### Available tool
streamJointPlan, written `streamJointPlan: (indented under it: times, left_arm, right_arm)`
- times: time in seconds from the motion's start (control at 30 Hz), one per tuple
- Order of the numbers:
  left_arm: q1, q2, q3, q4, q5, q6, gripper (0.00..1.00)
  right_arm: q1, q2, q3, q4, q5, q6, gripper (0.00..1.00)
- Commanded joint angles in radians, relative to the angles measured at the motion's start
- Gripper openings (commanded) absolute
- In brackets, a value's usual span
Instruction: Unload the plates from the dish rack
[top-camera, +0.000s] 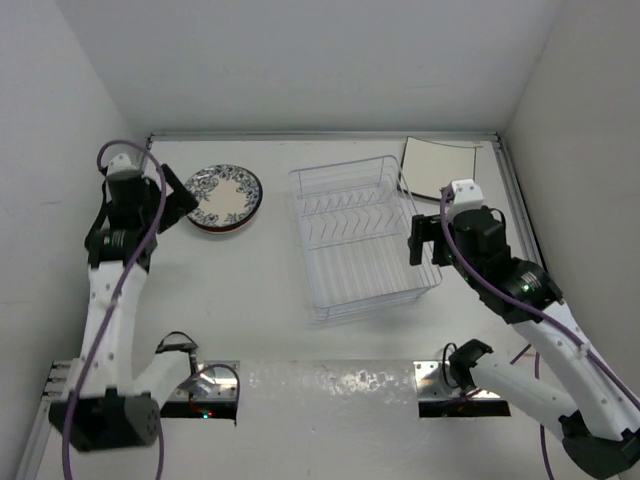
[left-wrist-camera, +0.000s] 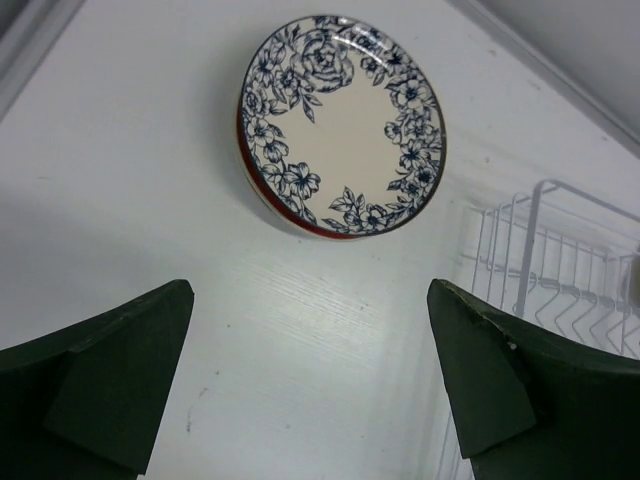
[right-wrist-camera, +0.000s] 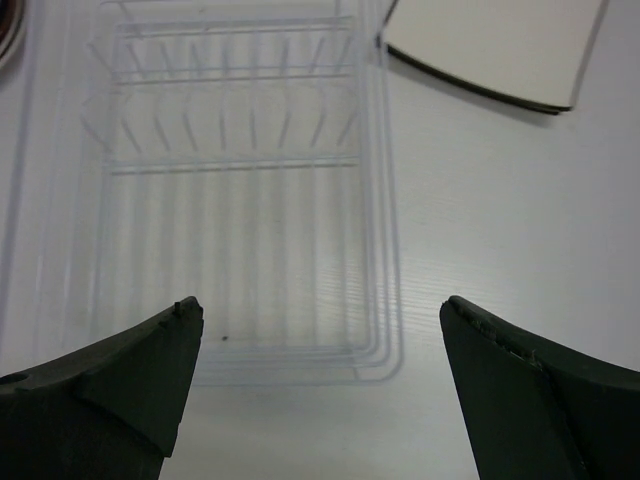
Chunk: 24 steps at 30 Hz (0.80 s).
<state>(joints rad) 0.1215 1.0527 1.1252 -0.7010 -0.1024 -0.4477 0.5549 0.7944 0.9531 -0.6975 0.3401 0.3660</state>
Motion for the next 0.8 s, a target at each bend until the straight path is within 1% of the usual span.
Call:
streamJointPlan:
  times: [0.0, 0.03, 0.13, 0.3, 0.4, 0.57, 0.77]
  left_arm:
    - [-0.013, -0.17, -0.128, 0.101, -0.037, 0.11, 1.0]
    - [-0.014, -0.259, -0.177, 0.104, -0.043, 0.11, 1.0]
    - [-0.013, -0.396, -0.229, 0.118, -0.057, 0.11, 1.0]
    - [-0.022, -0.575, -0.261, 0.118, -0.06, 0.099, 1.0]
    - [-0.036, -0.657, -0.284, 0.129, -0.051, 0.086, 1.0]
    - [-0.065, -0.672, -0.3, 0.136, -0.071, 0.066, 1.0]
    - [-0.083, -0.672, -0.315, 0.149, -0.051, 0.064, 1.0]
  right_arm:
    - [0.0, -0.044, 0.079, -0.111, 0.191, -0.087, 0.99]
    - [0.002, -0.067, 0.09, -0.12, 0.209, -0.101, 0.99]
    - [0.0, -0.115, 0.102, -0.161, 0.237, -0.128, 0.99]
    - [0.002, -0.184, 0.089, -0.246, 0.276, -0.147, 0.99]
    - [0.0, -0.242, 0.061, -0.26, 0.298, -0.144, 0.99]
    - [0.0, -0.307, 0.029, -0.258, 0.292, -0.125, 0.99]
    - [0.0, -0.305, 0.004, -0.258, 0.297, -0.108, 0.99]
